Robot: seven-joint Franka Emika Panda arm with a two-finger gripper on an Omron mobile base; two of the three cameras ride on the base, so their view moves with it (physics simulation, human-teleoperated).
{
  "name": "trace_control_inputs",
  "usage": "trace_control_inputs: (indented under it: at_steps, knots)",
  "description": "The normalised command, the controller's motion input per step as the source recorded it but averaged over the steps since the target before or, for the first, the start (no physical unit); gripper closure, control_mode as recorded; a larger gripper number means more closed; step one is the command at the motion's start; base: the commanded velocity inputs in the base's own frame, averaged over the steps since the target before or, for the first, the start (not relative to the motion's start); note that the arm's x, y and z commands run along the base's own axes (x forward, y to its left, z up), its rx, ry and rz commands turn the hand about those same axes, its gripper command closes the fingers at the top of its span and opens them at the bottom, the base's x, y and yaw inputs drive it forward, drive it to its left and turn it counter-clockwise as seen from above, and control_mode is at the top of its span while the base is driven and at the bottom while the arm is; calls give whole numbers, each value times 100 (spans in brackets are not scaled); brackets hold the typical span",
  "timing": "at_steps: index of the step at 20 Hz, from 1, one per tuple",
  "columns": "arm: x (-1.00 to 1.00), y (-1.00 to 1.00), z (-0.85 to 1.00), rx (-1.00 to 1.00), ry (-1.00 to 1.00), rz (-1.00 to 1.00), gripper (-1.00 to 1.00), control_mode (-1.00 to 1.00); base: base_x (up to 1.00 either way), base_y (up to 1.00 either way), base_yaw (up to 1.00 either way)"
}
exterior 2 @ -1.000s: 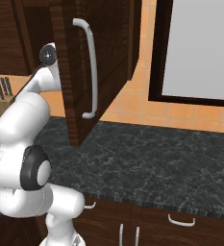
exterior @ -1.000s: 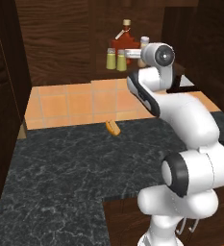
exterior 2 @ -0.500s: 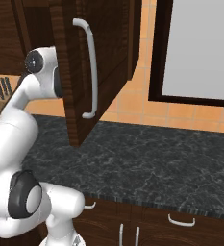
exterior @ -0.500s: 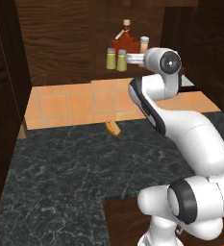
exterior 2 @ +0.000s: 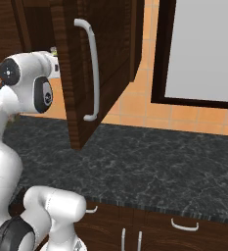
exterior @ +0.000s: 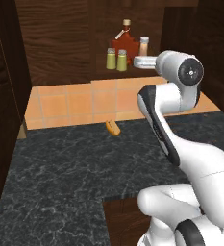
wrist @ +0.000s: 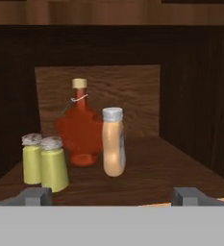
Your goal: Put the shaker and condiment bottle from the counter next to their counterparts in the cabinet.
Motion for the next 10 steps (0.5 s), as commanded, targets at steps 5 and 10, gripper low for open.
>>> trace_control_inputs:
  at_steps: [5,10]
  knots:
    - [-100,34,9,1,0,0,-100,-100,0,0,0]
    - [-100,29,5,0,0,0,-100,-100,0,0,0]
